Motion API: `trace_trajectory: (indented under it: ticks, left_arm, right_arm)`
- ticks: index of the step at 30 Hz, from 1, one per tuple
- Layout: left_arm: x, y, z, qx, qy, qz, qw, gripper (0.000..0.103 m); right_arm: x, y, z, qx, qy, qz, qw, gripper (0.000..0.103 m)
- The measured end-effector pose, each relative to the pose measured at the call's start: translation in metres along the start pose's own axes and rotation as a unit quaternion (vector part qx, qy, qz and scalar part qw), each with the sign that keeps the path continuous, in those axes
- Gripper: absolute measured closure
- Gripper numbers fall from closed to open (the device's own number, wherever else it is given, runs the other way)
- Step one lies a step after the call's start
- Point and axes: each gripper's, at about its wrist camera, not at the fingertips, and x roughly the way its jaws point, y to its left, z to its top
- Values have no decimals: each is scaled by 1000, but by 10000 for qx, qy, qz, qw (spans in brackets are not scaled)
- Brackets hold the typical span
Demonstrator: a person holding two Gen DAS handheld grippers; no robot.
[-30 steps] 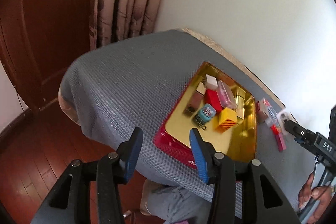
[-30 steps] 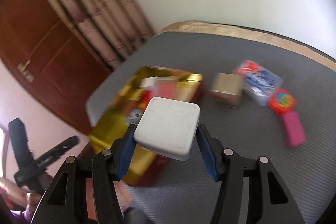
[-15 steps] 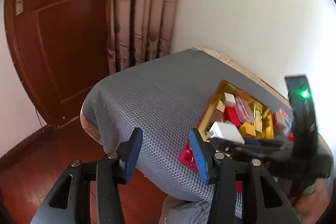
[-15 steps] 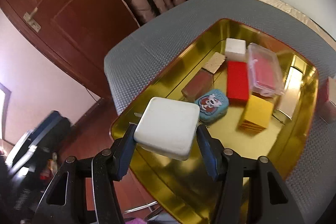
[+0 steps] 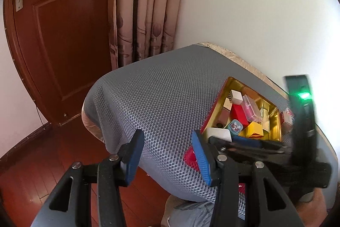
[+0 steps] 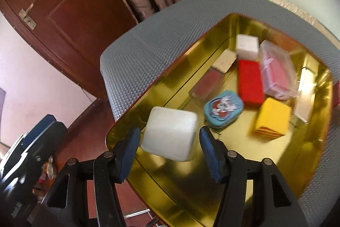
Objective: Organize rigid objects
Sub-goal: 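Lower the white block into the gold tin and open the right tool, then grasp the beige MARUBI box with the left tool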
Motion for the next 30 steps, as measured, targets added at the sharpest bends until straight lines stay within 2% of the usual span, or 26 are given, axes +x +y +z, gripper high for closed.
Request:
trace_trajectory:
  ticks: [3,5,7,9,10,11,13,15,16,18,19,20,22,23,26,30]
  left_arm:
    - [1,-1,0,39,37,2,10000,55]
    - [-1,-4,-1,93,2,8,10000,55]
    - [-4,-8,-2,171,-52,-14,9998,55]
    - [-7,-14,-5,302,-95,-58,9995,55]
    - [-9,-18,-6,388,-113,-96,9991,55]
    - [-11,-22,-7,465,-125,-140,9987,55]
    - [-16,-35,-12,713,-142,-359,9967,55]
    - [-21,-51,-17,1005,-127,-640,9928,55]
    - [-23,-61,-19,1166,-98,-794,9899,55]
    - [-29,-82,-24,1454,-29,-1114,9831,55]
    - [-32,-94,-26,1595,34,-1310,9784,55]
    - [-34,-108,-27,1742,84,-1494,9733,55]
    - [-37,-134,-27,1989,209,-1820,9628,51]
    - [-35,-155,-24,2136,364,-2062,9542,49]
    - [-25,-202,-14,2275,699,-2534,9376,48]
    - [10,-256,1,2316,1172,-2729,9264,48]
  right_arm:
    - [-34,-12,-6,147,-548,224,9981,47]
    - [-59,-22,-17,152,-944,93,9954,39]
    - [-92,-47,-45,176,-1452,-594,9875,30]
    - [-117,-79,-78,255,-1719,-1316,9759,26]
    - [-123,-93,-88,306,-1741,-1547,9720,25]
    - [-132,-119,-109,446,-1654,-2023,9642,25]
    - [-144,-165,-138,814,-1405,-2573,9526,25]
    - [-157,-203,-161,1136,-1300,-2946,9399,25]
    - [-166,-230,-178,1355,-1139,-3243,9293,25]
    - [-178,-261,-199,1631,-996,-3585,9137,25]
    - [-185,-276,-211,1774,-987,-3684,9072,24]
    - [-191,-288,-220,1894,-1020,-3655,9056,15]
    - [-203,-305,-234,2198,-1138,-3563,9010,13]
    - [-208,-312,-238,2380,-1206,-3467,8992,13]
    - [-211,-316,-241,2467,-1275,-3343,9006,13]
    - [-211,-315,-242,2380,-1295,-3230,9068,9]
